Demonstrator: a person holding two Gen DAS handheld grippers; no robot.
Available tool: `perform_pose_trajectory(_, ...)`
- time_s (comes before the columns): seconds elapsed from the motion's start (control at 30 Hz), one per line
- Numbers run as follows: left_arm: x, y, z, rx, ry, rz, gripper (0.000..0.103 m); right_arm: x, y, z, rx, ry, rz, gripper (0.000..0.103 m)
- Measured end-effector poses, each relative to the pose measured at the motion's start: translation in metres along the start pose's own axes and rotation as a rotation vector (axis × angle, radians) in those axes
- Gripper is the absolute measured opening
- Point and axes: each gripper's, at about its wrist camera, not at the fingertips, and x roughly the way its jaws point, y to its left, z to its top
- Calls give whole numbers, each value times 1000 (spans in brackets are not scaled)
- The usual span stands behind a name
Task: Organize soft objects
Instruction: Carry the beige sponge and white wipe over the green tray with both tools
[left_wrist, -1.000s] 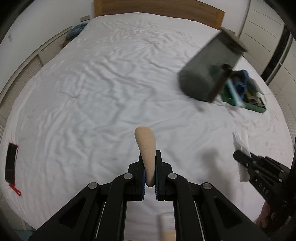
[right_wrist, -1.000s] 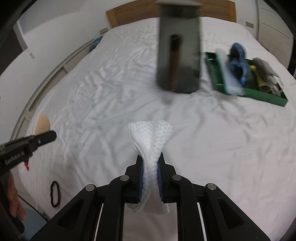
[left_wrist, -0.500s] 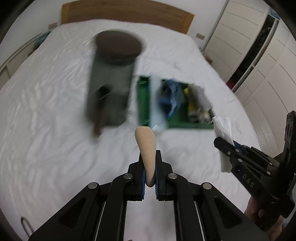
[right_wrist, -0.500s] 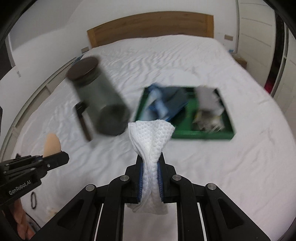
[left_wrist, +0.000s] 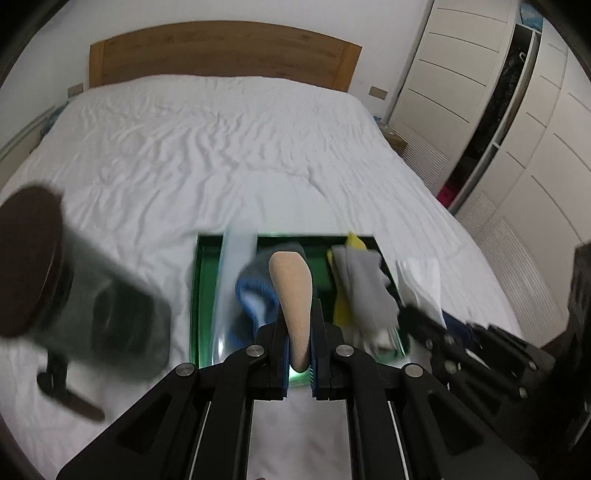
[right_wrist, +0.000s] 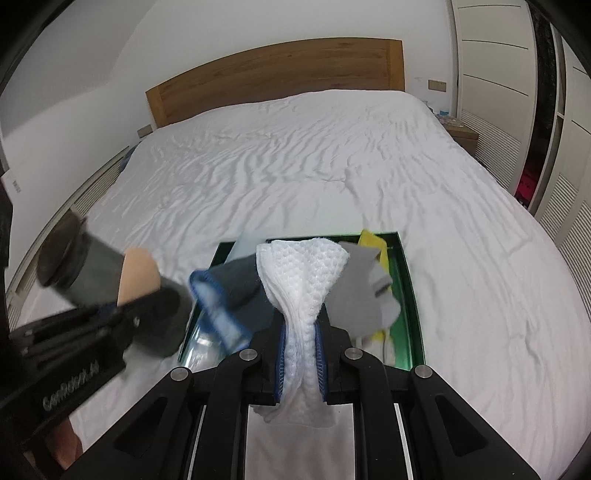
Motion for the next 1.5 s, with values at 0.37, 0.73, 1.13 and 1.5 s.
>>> perform_pose_trajectory(0.37, 50, 4, 37, -8, -3, 90, 6, 70, -6, 33, -3, 13, -4, 13)
perform_pose_trajectory(0.73, 84, 28, 40, -35, 7, 210, 6, 103, -28, 40, 14, 21, -44, 13)
perform_pose_trajectory(1.13, 117, 22, 17, -11, 98, 192, 6, 136, -36, 37, 18, 61, -70, 14)
perform_pose_trajectory(1.5, 136, 7, -4, 45, 174, 111, 6, 167, -34, 36, 23, 89, -7, 14)
